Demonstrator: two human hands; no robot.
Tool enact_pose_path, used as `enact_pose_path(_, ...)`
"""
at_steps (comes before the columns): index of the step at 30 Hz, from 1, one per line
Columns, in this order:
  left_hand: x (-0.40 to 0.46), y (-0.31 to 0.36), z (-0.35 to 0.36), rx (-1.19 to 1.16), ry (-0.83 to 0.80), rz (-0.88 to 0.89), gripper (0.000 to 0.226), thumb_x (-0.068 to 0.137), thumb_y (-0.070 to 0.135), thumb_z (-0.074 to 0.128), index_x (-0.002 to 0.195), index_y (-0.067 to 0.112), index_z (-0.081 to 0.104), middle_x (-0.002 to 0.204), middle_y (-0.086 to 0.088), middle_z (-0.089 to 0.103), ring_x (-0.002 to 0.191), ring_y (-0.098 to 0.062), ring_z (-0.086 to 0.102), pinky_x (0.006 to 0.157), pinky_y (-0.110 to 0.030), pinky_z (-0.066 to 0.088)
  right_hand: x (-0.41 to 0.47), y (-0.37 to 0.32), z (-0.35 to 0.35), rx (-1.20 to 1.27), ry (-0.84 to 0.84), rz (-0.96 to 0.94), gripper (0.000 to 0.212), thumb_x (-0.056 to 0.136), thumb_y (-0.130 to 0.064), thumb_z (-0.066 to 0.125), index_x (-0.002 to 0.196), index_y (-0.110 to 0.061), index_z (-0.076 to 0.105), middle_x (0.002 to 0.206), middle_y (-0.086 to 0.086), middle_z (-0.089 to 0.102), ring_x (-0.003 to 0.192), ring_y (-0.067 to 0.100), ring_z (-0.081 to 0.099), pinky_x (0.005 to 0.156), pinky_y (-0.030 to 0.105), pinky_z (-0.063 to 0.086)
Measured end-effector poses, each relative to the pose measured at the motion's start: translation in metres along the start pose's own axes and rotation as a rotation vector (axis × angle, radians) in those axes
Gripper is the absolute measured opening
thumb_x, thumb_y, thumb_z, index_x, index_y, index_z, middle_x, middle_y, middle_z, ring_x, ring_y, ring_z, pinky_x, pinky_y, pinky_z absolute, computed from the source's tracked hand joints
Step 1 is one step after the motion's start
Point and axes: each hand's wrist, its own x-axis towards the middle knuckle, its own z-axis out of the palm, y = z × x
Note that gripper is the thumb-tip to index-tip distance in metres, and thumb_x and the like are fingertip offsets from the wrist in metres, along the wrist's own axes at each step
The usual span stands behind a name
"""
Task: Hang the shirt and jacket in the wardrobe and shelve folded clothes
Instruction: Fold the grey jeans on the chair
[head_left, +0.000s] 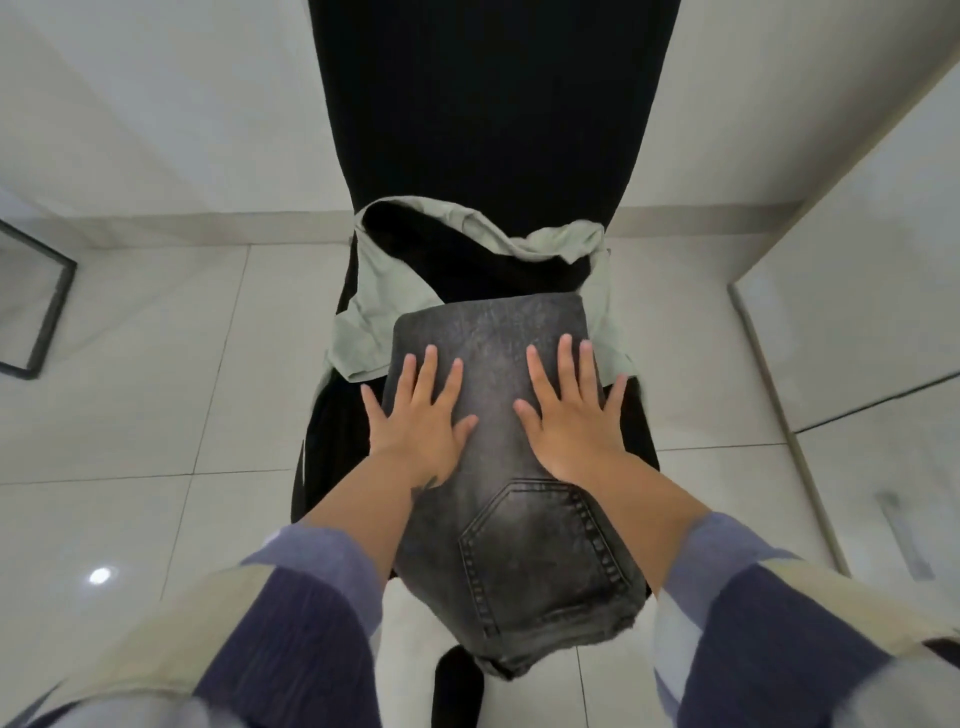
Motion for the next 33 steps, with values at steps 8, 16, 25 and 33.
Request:
enact_pose_path(8, 0.054, -0.017, 0.032, -0.147, 0.31, -0.16, 0.103, 0.071, 0.085, 0.033, 0.146, 0.039, -0.019, 0.158, -0.005, -0.007, 0.141, -0.033, 0.009, 0.111, -0.053, 0.015, 0.043, 0.002, 0.045, 0.101, 0.355, 0.066, 0.071, 0.092, -0.061, 0.023, 0.152, -0.029, 0.004, 0.16, 0.012, 0.003, 0.145, 0.038, 0.011, 0.113, 0.056, 0.015)
enact_pose_path(16, 0.079, -0.019, 0.008, -0.952, 0.418, -0.341, 0.1, 0.067, 0.053, 0.077, 0.146, 0.016, 0.027, 0.137, -0.005, 0.05, 0.127, -0.026, 0.047, 0.109, -0.044, 0.035, 0.079, 0.011, 0.002, 0.688, 0.386, 0.364, 0.091, 0.076, -0.049, 0.071, 0.148, -0.017, 0.025, 0.145, 0.005, 0.043, 0.132, 0.03, 0.038, 0.112, 0.045, 0.027)
enact_pose_path(25, 0.041, -0.033, -0.011, -1.342, 0.071, -0.355, 0.049, 0.076, 0.032, 0.078, 0.118, 0.012, 0.063, 0.107, -0.003, 0.07, 0.097, -0.021, 0.067, 0.09, -0.04, 0.053, 0.05, 0.024, -0.032, 1.355, -0.03, 0.398, 0.047, 0.08, -0.021, 0.075, 0.122, -0.012, 0.056, 0.107, 0.002, 0.064, 0.091, 0.017, 0.062, 0.073, 0.031, 0.051)
enact_pose_path(33, -0.029, -0.005, -0.063, -1.407, 0.189, -0.212, 0.034, 0.085, 0.018, 0.07, 0.117, 0.014, 0.063, 0.107, 0.0, 0.07, 0.097, -0.016, 0.066, 0.082, -0.03, 0.054, -0.025, 0.015, -0.096, 1.235, 0.185, 0.204, 0.037, 0.093, -0.022, 0.058, 0.129, -0.016, 0.05, 0.116, -0.001, 0.058, 0.104, 0.014, 0.054, 0.09, 0.029, 0.044)
